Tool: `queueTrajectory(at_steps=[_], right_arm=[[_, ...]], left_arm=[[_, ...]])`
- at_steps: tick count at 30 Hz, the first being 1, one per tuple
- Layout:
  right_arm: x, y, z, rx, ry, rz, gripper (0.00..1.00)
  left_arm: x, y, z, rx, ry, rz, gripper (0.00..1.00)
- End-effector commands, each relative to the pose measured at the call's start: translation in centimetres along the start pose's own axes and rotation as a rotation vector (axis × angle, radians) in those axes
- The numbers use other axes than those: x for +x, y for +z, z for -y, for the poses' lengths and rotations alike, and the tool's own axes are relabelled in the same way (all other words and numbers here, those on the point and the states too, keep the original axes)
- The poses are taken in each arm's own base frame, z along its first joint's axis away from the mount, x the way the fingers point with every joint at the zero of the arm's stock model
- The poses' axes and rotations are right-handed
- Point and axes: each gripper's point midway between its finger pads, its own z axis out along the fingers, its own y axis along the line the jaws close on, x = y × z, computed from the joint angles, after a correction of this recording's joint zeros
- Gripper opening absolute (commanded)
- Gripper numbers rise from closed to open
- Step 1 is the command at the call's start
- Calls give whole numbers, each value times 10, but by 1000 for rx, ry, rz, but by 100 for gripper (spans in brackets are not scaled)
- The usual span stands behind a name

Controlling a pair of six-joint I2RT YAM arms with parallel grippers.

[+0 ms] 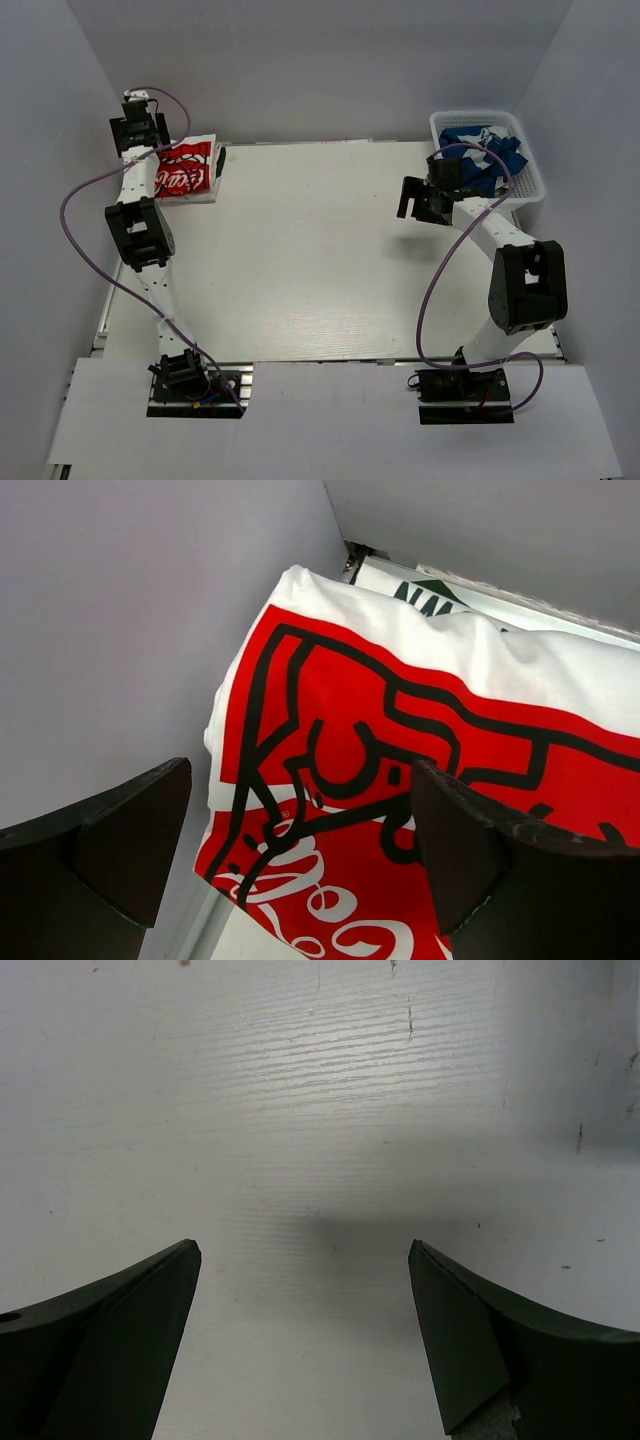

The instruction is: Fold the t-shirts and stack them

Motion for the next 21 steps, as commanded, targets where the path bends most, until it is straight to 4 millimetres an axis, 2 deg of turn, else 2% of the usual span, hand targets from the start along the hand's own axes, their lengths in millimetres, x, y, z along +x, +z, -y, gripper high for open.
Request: queueTrajectory(at_steps=[1, 3, 5, 6, 8, 11, 12, 17, 18, 21], right_arm=[[-19, -12, -10, -32, -10, 48, 90], [-21, -14, -10, -37, -12, 65, 90], [-21, -14, -10, -36, -12, 69, 90], [-20, -14, -10, -35, -13, 71, 90], [-19, -13, -9, -33, -12, 68, 90], [-16, -10, -6, -22, -17, 57, 90], [-16, -8, -5, -19, -17, 56, 90], [-14, 0, -4, -10, -14, 41, 90], [-12, 1, -4, -16, -15, 33, 90], [-11, 7, -5, -18, -13, 20, 90]], left_arm=[[-73, -46, -19, -22, -75, 154, 100], [-82, -56, -12, 15, -73, 173, 100], [-79, -55, -2, 63, -67, 171, 100], [-70, -47, 4, 80, -74, 153, 100], [-66, -41, 9, 91, -85, 141, 100], [-39, -20, 20, 97, -66, 78, 100], [-36, -15, 21, 97, -65, 75, 100], [5, 13, 37, 119, -121, -1, 100], [22, 24, 39, 127, -133, -32, 100], [35, 39, 48, 162, -147, -47, 100]])
